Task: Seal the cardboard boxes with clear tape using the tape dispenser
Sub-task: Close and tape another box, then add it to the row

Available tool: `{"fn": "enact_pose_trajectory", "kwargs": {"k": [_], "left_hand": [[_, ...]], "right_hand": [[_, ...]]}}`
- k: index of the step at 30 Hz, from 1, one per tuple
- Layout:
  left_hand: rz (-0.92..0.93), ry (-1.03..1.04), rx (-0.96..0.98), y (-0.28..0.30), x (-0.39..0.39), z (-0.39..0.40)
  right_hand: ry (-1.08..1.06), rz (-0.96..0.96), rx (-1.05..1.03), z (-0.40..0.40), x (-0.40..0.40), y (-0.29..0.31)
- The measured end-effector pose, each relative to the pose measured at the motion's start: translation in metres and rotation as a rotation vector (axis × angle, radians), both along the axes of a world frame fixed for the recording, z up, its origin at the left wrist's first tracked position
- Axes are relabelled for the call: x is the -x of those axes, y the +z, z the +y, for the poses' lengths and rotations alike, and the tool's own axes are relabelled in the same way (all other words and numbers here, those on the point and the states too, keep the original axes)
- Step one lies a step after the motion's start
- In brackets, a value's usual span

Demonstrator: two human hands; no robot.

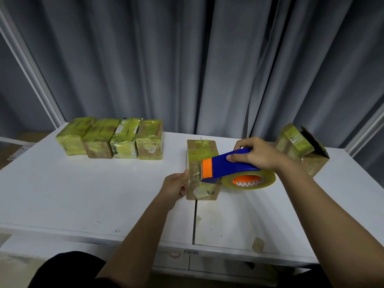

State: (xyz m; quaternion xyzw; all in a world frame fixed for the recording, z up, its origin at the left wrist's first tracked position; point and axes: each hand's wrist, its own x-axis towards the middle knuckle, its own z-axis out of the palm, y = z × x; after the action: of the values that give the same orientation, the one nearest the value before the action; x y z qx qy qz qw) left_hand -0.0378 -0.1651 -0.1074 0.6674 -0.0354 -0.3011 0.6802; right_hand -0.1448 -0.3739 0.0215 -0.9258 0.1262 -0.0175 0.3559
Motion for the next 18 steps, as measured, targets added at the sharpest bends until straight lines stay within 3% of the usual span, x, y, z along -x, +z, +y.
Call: {"fn": "enact_pose_trajectory", "kwargs": {"k": [5, 7, 9, 11, 14, 16, 18], "left_hand": [[0.265, -0.024, -0.011, -0.017, 0.007, -0.01], [0.264, -0.05, -0.064, -0.025, 0.007, -0.008], [0.045, -0.062, -0.245, -0.034, 0.009, 0.0], [-0.313, 0.047, -0.378, -0.045, 0.006, 0.006], [-0.643, 0.162, -0.247, -0.019, 0.003, 0.003], [-0.736, 0.02, -0.18, 0.008, 0.0, -0.006], [-0.778, -0.289, -0.24, 0.023, -0.005, -0.016]], "right_hand": [[0.0, 0.017, -0.003, 0.003, -0.001, 0.001], [0.001, 0.011, -0.001, 0.003, -0.001, 0.001], [0.006, 0.012, -0.002, 0.004, 0.0, 0.001], [0.011, 0.011, -0.003, 0.004, 0.0, 0.0], [0.01, 0.01, -0.004, -0.002, -0.001, -0.002], [0.013, 0.023, -0.022, -0.005, -0.003, -0.001], [0.015, 0.043, -0.035, -0.007, -0.004, 0.0]]}}
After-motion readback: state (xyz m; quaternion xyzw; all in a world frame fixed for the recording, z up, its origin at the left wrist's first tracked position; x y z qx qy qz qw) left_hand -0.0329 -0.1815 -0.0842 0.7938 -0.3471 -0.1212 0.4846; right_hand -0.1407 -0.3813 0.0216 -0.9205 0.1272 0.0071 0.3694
